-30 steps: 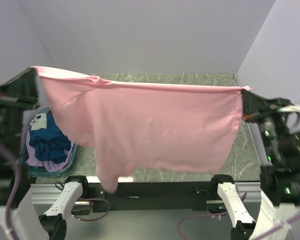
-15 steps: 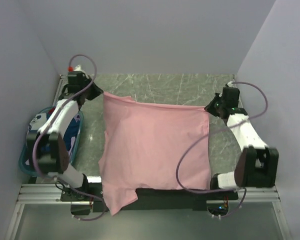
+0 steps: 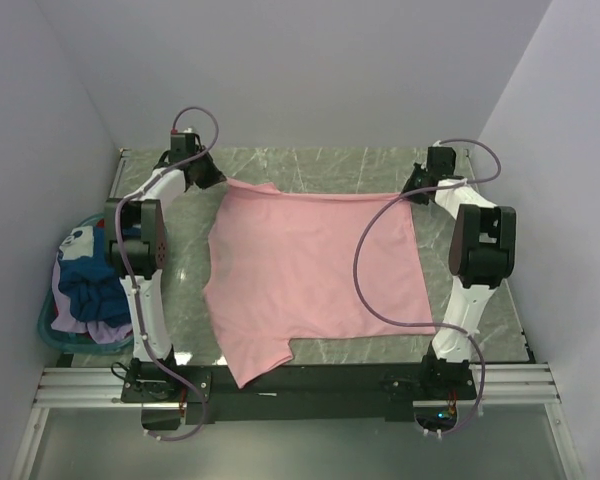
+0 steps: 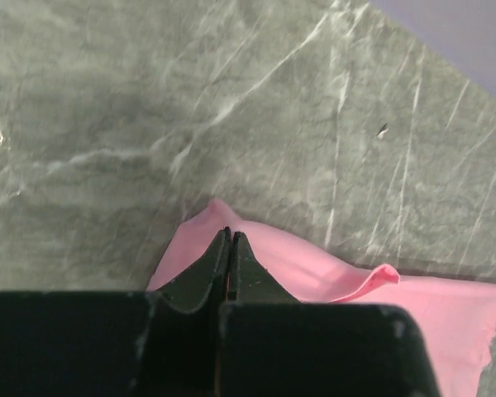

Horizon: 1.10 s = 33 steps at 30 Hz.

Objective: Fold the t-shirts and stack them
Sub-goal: Flatten the tshirt out, then fold the tshirt

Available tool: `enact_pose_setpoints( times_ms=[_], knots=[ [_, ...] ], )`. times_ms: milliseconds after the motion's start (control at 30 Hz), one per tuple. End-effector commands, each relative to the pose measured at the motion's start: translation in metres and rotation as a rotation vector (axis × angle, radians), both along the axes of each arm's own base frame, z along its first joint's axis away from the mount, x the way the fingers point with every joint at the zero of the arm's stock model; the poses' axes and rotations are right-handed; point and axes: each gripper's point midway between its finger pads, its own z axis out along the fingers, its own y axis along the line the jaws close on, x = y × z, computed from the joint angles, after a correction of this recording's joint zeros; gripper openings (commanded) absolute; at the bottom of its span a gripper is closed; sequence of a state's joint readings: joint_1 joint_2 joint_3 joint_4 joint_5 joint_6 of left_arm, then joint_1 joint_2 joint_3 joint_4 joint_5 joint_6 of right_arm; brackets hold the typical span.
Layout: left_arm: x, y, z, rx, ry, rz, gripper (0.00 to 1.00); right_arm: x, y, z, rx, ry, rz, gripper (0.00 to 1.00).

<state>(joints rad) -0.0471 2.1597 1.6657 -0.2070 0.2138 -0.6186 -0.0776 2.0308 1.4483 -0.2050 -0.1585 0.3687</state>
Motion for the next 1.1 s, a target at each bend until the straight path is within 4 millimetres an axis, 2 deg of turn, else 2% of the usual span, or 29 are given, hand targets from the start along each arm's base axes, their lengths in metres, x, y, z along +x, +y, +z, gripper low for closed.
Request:
enact_pose_setpoints(
  times_ms=[0,67,100,167,200,267,300,333,367,400,467,533,567,600,633,733,867,900,1033,1067],
  knots=[
    [0.018,0.0,0.039,-0.023,-0.083,0.004,0.01,0.012,-0.012,0.026,-0.011,-0.028,-0.009,0.0],
    [0.016,0.003,0.042,-0.032,-0.079,0.025,0.01,0.009,-0.015,0.032,-0.002,-0.019,-0.024,0.0],
    [0.014,0.005,0.05,-0.036,-0.088,0.033,0.01,0.008,-0.016,0.036,0.003,-0.02,-0.032,0.0],
    [0.005,0.007,0.05,-0.042,-0.055,0.057,0.01,0.0,-0.021,0.037,0.035,0.013,-0.06,0.0],
    [0.001,0.008,0.06,-0.045,-0.062,0.062,0.01,-0.005,-0.021,0.037,0.051,0.032,-0.068,0.0],
    [-0.013,0.008,0.055,-0.059,-0.019,0.075,0.01,-0.012,-0.019,0.042,0.09,0.041,-0.068,0.0],
    [-0.019,0.008,0.066,-0.065,-0.029,0.076,0.01,-0.019,-0.021,0.04,0.098,0.06,-0.076,0.0],
    [-0.027,0.008,0.067,-0.073,-0.013,0.082,0.01,-0.022,-0.021,0.041,0.1,0.065,-0.077,0.0],
    [-0.036,0.008,0.06,-0.074,0.016,0.088,0.01,-0.026,-0.021,0.045,0.098,0.065,-0.079,0.0],
    [-0.043,0.008,0.071,-0.079,0.005,0.087,0.01,-0.034,-0.021,0.042,0.101,0.088,-0.084,0.0],
    [-0.059,0.008,0.071,-0.086,0.027,0.092,0.01,-0.041,-0.019,0.05,0.103,0.081,-0.081,0.0],
    [-0.069,0.007,0.07,-0.094,0.04,0.096,0.01,-0.051,-0.017,0.047,0.111,0.093,-0.088,0.0],
    [-0.079,0.008,0.07,-0.094,0.053,0.1,0.01,-0.055,-0.016,0.053,0.111,0.082,-0.09,0.0],
    [-0.083,0.008,0.069,-0.097,0.06,0.103,0.01,-0.062,-0.015,0.048,0.112,0.101,-0.094,0.0],
    [-0.091,0.007,0.062,-0.1,0.084,0.105,0.01,-0.065,-0.016,0.053,0.11,0.096,-0.096,0.0],
    [-0.108,0.006,0.062,-0.108,0.114,0.104,0.01,-0.079,-0.018,0.047,0.088,0.124,-0.111,0.0],
    [-0.134,0.004,0.049,-0.12,0.183,0.1,0.01,-0.094,-0.021,0.045,0.067,0.144,-0.126,0.0],
    [-0.139,0.004,0.054,-0.123,0.177,0.101,0.01,-0.098,-0.021,0.041,0.065,0.157,-0.131,0.0],
    [-0.163,0.005,0.043,-0.123,0.221,0.113,0.01,-0.109,-0.019,0.036,0.072,0.176,-0.134,0.0],
    [-0.166,0.005,0.047,-0.124,0.212,0.108,0.01,-0.11,-0.018,0.036,0.075,0.175,-0.133,0.0]
  ],
)
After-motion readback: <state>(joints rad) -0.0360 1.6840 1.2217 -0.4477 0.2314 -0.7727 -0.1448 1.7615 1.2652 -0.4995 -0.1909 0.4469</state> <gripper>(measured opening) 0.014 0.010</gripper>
